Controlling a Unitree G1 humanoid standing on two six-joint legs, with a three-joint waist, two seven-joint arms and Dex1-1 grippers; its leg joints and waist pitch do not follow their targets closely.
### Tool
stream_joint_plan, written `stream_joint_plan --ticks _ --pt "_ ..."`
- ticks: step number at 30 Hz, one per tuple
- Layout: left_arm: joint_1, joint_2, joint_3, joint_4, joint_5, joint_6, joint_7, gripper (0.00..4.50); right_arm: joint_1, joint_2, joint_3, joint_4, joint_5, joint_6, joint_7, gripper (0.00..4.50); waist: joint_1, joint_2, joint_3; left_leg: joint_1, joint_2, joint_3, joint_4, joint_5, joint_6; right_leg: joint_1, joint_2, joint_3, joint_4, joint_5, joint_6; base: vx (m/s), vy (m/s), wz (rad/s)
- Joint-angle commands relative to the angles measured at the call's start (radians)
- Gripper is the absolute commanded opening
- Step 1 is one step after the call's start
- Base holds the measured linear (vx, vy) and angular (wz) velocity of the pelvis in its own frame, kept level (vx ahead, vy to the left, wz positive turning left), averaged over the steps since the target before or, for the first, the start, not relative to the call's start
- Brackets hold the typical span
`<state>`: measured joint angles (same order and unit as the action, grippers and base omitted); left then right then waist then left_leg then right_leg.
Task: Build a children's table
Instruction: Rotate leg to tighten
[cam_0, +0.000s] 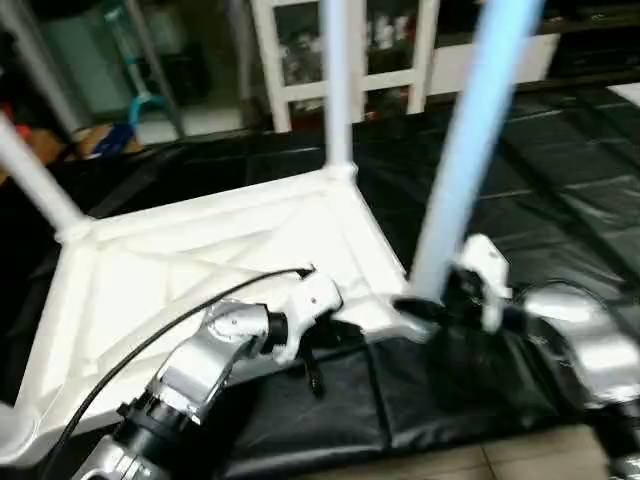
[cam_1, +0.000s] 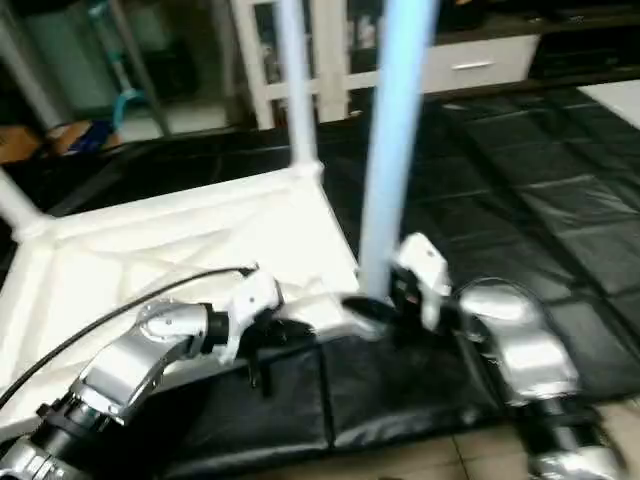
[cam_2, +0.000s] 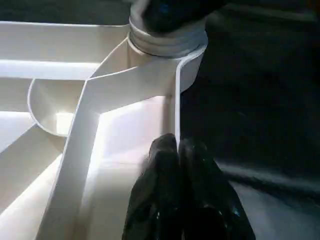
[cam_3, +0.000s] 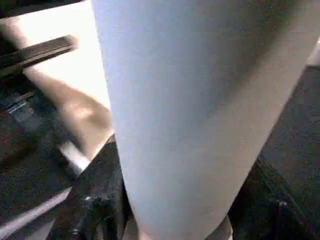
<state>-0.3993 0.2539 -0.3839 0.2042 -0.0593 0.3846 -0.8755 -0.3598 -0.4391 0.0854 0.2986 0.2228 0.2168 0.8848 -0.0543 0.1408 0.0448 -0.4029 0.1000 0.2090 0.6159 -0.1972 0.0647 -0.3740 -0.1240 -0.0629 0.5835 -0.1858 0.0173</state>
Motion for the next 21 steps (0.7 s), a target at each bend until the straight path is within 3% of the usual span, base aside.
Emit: stream_joint_plan --ticks 1,2,5,8,9,11,13,14,16,18,19,20,21 --pt "0.004 -0.032 -0.012 0.073 0.038 0.052 0.089 0.0 -0.022 0.026 -0.06 0.059 -0.044 0.04 -0.182 2.05 -0.012 -0.029 -0.044 0.037 0.116 -0.089 -0.113 -0.628 -0.119 -0.003 -0.051 0.036 -0.075 -0.456 -0.164 0.0 0.0 0.0" --pt "-0.007 -0.049 0.002 0.092 0.045 0.062 0.129 0.0 -0.024 0.045 -0.069 0.063 -0.053 0.045 -0.231 2.04 -0.022 -0.027 -0.039 0.039 0.114 -0.091 -0.113 -0.677 -0.133 -0.009 -0.051 0.034 -0.081 -0.503 -0.146 -0.066 0.015 0.0" --pt "-0.036 -0.101 0.053 0.143 0.054 0.086 0.254 0.0 -0.027 0.088 -0.081 0.07 -0.082 0.049 -0.344 2.04 -0.037 -0.027 -0.041 0.04 0.112 -0.098 -0.118 -0.728 -0.156 -0.01 -0.046 0.026 -0.084 -0.518 -0.115 -0.041 0.011 0.0" --pt "-0.092 -0.188 0.147 0.23 0.053 0.081 0.455 0.0 -0.017 0.196 -0.102 0.058 -0.173 0.068 -0.625 2.01 -0.052 -0.028 -0.035 0.042 0.104 -0.097 -0.123 -0.778 -0.17 -0.022 -0.039 0.018 -0.095 -0.561 -0.085 0.0 0.0 0.0" --pt "-0.092 -0.188 0.147 0.23 0.053 0.081 0.455 0.0 -0.017 0.196 -0.102 0.058 -0.173 0.068 -0.625 2.0 -0.052 -0.03 -0.038 0.047 0.102 -0.097 -0.121 -0.786 -0.17 -0.023 -0.039 0.015 -0.098 -0.57 -0.079 0.0 0.0 0.0" --pt "-0.119 -0.212 0.167 0.263 0.062 0.058 0.51 0.0 -0.009 0.258 -0.1 0.048 -0.202 0.058 -0.741 1.99 -0.063 -0.027 -0.031 0.046 0.103 -0.099 -0.132 -0.845 -0.176 -0.025 -0.033 0.007 -0.099 -0.596 -0.056 -0.027 0.007 0.01" --pt "-0.134 -0.226 0.173 0.279 0.066 0.044 0.526 0.0 -0.001 0.312 -0.089 0.03 -0.204 0.039 -0.787 1.99 -0.068 -0.026 -0.031 0.043 0.103 -0.1 -0.138 -0.871 -0.182 -0.021 -0.029 0.001 -0.095 -0.601 -0.05 0.0 0.0 0.0" --pt "-0.139 -0.229 0.173 0.282 0.063 0.043 0.527 0.0 0.0 0.327 -0.081 0.024 -0.196 0.029 -0.782 1.98 -0.071 -0.026 -0.03 0.044 0.103 -0.092 -0.151 -0.896 -0.187 -0.016 -0.022 -0.007 -0.089 -0.591 -0.05 0.0 0.0 0.0" --pt "-0.137 -0.224 0.165 0.279 0.056 0.039 0.507 0.0 -0.002 0.335 -0.067 0.018 -0.172 0.005 -0.732 1.97 -0.067 -0.024 -0.034 0.045 0.105 -0.08 -0.167 -0.895 -0.19 -0.009 -0.015 -0.006 -0.073 -0.521 -0.065 0.0 0.0 0.0" --pt "-0.13 -0.215 0.155 0.27 0.054 0.038 0.482 0.0 -0.005 0.334 -0.06 0.011 -0.151 -0.016 -0.677 1.96 -0.065 -0.029 -0.038 0.053 0.1 -0.078 -0.155 -0.843 -0.176 -0.016 -0.032 0.007 -0.086 -0.501 -0.08 0.0 0.0 0.0" --pt "-0.124 -0.205 0.144 0.263 0.053 0.034 0.459 0.0 -0.005 0.33 -0.06 -0.002 -0.135 -0.031 -0.639 1.96 -0.069 -0.033 -0.038 0.058 0.095 -0.084 -0.13 -0.805 -0.153 -0.024 -0.052 0.013 -0.106 -0.547 -0.081 0.0 0.0 0.0" --pt "-0.117 -0.196 0.134 0.255 0.052 0.029 0.438 0.0 -0.002 0.322 -0.061 -0.016 -0.12 -0.043 -0.607 1.96 -0.07 -0.036 -0.035 0.048 0.096 -0.091 -0.118 -0.76 -0.123 -0.018 -0.067 0.017 -0.115 -0.599 -0.074 0.0 0.0 0.0" --pt "-0.104 -0.18 0.119 0.239 0.051 0.029 0.404 0.0 0.0 0.301 -0.061 -0.031 -0.115 -0.062 -0.578 1.96 -0.07 -0.039 -0.034 0.043 0.098 -0.093 -0.116 -0.74 -0.112 -0.016 -0.071 0.018 -0.117 -0.62 -0.069 0.0 0.0 0.0"
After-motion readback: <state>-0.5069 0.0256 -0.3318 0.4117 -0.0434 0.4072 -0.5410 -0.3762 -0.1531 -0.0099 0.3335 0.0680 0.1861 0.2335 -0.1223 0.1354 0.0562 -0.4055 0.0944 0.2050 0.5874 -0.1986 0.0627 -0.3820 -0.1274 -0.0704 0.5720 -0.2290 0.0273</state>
